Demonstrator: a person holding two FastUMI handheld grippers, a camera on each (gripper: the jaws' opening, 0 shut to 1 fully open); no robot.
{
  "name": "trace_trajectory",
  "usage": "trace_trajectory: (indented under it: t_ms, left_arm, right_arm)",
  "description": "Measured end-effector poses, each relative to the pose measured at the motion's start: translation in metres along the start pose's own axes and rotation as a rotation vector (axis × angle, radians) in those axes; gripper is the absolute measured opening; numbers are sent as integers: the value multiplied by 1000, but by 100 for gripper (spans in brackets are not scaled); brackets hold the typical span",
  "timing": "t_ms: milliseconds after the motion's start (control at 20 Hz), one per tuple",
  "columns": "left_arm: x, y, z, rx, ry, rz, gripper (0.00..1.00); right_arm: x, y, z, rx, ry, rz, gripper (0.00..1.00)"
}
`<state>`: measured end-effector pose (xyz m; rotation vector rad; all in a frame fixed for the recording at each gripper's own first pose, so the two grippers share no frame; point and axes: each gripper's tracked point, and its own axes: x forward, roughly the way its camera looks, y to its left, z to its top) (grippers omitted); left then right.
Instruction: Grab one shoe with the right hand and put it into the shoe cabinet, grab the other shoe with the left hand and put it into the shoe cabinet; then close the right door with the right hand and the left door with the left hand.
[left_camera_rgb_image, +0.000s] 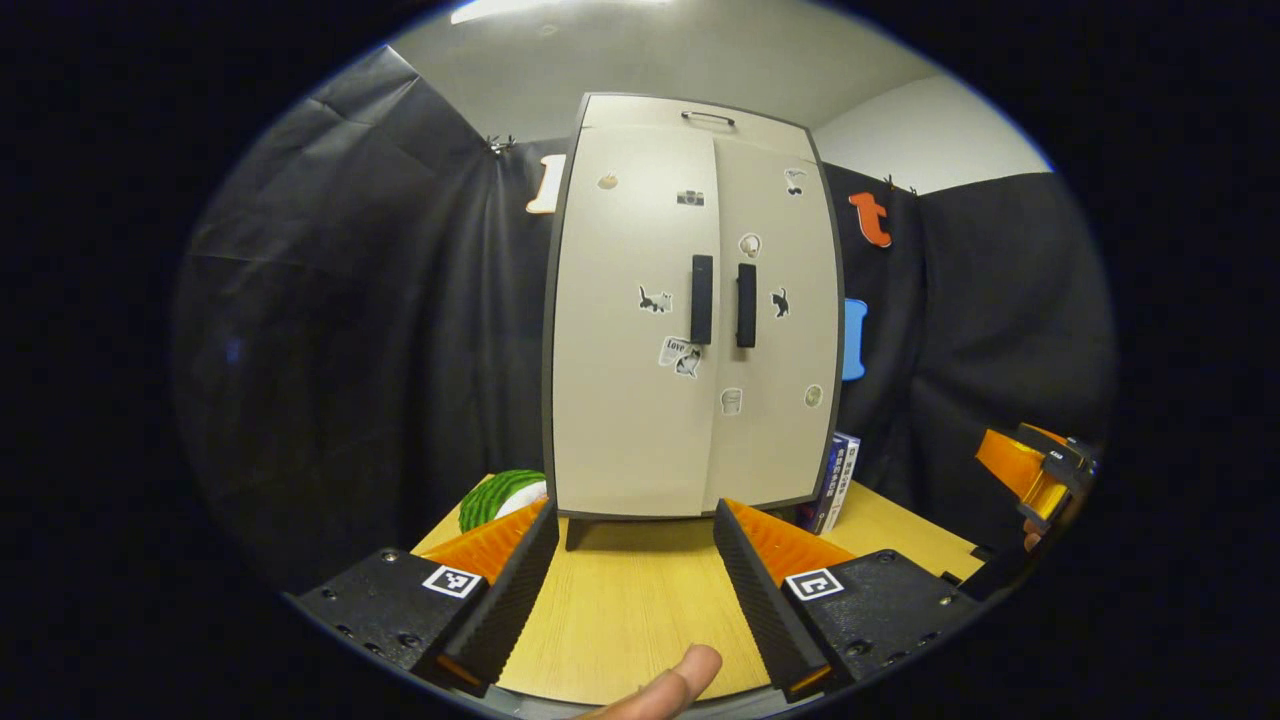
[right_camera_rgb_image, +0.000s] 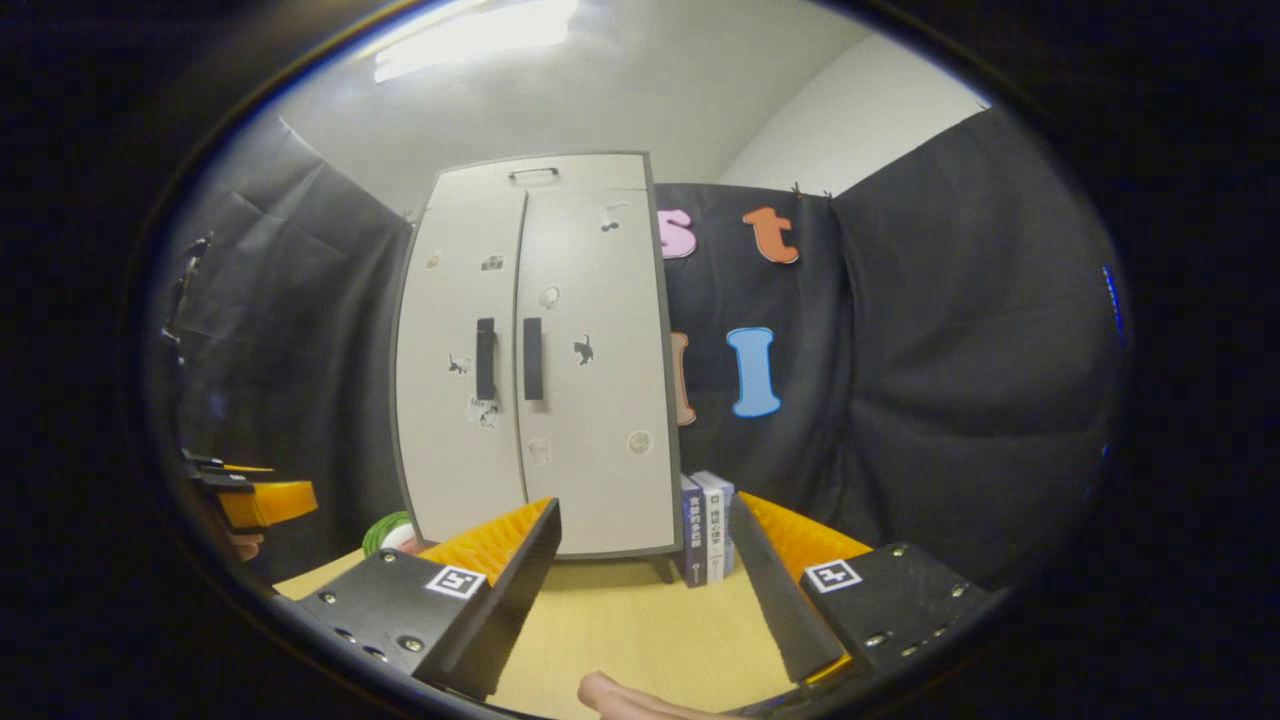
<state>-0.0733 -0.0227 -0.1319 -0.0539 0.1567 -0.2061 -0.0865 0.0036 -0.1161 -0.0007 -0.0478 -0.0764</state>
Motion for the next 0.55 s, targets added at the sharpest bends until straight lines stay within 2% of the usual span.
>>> trace_trajectory:
  t_ms: [400,550]
  left_arm:
    - [1,11,12,22,-37,46,94]
    - [0,4,15,23,-45,29,95]
  right_arm:
    - [-7,0,9,-10,-39,10,100]
    - [-6,-2,7,-9,-32,10,100]
